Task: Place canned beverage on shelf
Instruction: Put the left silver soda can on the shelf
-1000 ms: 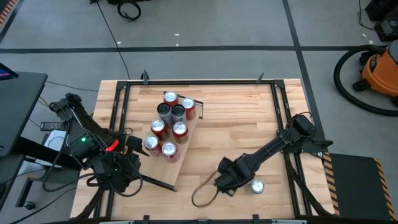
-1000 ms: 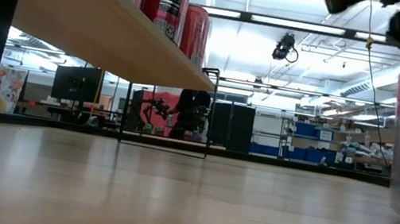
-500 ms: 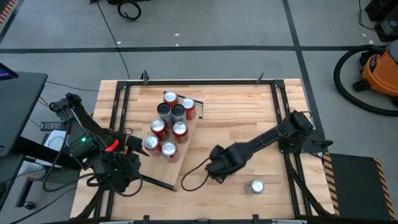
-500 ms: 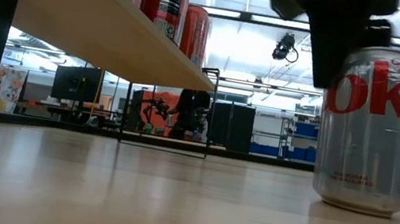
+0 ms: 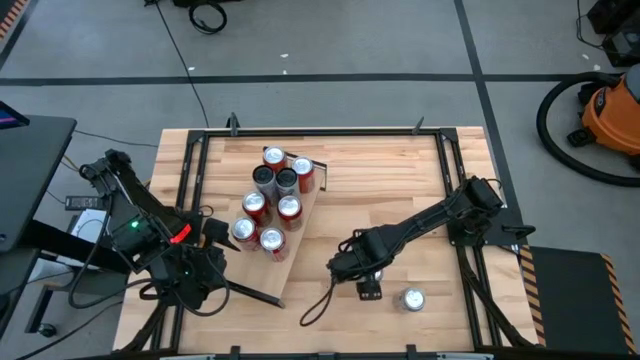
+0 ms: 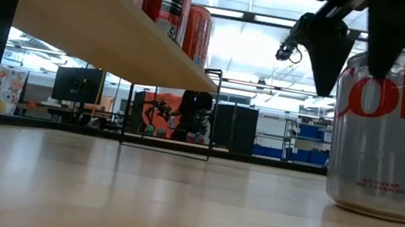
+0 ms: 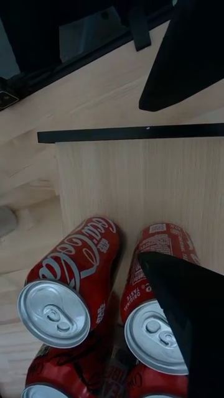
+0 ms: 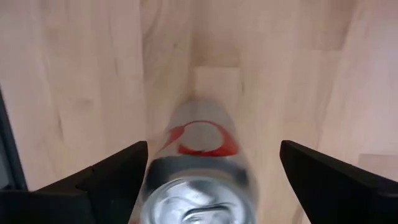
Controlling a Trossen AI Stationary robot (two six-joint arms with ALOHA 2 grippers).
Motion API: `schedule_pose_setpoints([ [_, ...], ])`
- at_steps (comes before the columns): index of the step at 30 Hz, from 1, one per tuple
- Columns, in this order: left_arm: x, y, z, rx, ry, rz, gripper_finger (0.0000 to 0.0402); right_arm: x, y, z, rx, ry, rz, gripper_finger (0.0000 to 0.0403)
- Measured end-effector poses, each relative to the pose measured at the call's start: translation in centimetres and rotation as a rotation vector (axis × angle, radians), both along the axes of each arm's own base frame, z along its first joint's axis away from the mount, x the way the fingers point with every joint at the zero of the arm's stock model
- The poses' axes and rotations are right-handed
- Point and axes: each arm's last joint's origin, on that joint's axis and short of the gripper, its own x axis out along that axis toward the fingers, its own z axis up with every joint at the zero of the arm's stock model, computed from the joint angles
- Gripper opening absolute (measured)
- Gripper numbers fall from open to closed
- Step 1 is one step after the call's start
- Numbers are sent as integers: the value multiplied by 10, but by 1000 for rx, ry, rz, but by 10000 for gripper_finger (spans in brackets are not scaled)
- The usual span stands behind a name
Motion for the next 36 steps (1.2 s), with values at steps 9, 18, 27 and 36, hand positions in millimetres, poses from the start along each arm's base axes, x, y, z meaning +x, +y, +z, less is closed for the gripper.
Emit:
schedule_pose_setpoints([
  [9,0,0,0,-1,1,-1,400,-10,14,0,-18,28,156,375],
  [18,0,0,0,-1,1,-1,400,-24,18,-21,-108,85,379,375],
  [27,0,0,0,-1,1,-2,400,-20,17,-23,-91,55,373,329],
  [36,0,0,0,-5,1,4,400,-13,11,-23,-40,49,-212,327],
])
